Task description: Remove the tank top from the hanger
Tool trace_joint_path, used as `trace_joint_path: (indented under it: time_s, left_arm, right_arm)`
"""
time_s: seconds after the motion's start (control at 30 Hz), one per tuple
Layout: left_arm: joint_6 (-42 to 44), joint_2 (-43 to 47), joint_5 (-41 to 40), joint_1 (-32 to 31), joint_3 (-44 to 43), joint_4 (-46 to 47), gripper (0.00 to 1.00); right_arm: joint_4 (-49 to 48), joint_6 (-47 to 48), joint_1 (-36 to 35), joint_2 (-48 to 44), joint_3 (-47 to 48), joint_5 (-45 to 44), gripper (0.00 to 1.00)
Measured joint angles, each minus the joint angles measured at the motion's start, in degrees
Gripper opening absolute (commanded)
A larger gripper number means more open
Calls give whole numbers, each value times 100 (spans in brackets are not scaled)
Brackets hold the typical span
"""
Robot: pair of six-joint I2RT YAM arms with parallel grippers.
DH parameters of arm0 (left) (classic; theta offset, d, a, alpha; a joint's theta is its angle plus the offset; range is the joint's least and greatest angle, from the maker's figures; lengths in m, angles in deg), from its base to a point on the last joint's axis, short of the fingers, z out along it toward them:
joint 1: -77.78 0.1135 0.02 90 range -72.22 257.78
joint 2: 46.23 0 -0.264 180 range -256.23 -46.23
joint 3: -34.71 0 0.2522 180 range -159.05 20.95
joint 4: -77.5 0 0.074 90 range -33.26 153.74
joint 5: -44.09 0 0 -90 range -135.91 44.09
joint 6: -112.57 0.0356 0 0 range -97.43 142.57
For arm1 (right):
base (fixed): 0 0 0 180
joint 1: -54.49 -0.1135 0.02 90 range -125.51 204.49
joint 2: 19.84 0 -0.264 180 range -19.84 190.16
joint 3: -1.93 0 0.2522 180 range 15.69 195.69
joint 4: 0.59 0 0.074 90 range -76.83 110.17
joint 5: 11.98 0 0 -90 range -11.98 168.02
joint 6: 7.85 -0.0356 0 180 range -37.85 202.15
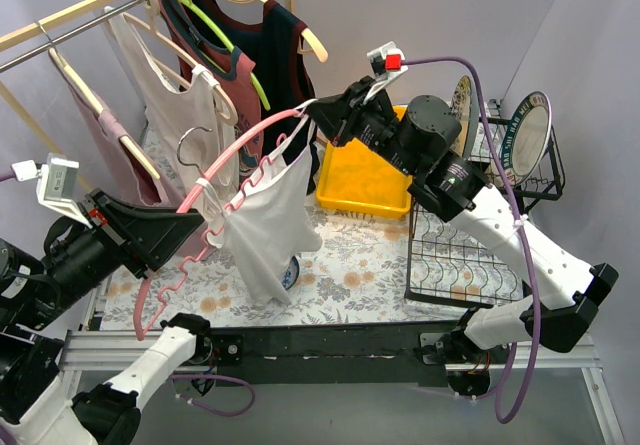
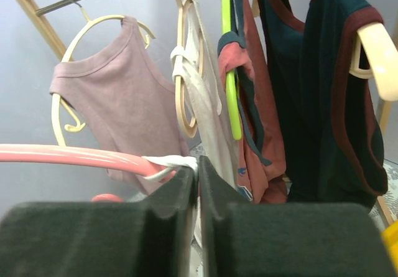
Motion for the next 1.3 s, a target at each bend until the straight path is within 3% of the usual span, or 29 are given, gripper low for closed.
trace_joint_path:
  time_s: [0.07,0.13,0.3,0.33,0.43,0.63,0.8,0.97,1.3]
  left_arm:
    - [0,31,0,-9,116,4,0]
    - [-2,44,-2,-15,170,-4,0]
    - [-11,46,13,-26,76,0,0]
    - [-11,46,24,-26,55,-2,0]
    - [-11,44,46,-26,22,0,0]
    - [-9,44,61,-26,-20,7,0]
    - [-9,37,70,-26,-20,7,0]
    - [-11,15,74,-26,-35,15,0]
    - [-31,-44,151,-28,-149,127,0]
  right_arm:
    - [2,-7,63,-4,13,249,29]
    - [4,0,98,-11,13,448,2]
    - [-50,-22,122,-149,-247,645,1]
    - [-61,-37,122,-190,-330,673,24]
    - [-92,-63,122,-229,-450,745,51]
    - [-127,-42,153,-339,-660,1058,63]
    - [-181,-42,155,-505,-713,1443,64]
    - [-334,-46,155,-660,-776,1755,59]
    - [-402,-2,155,-638,-1003,1849,57]
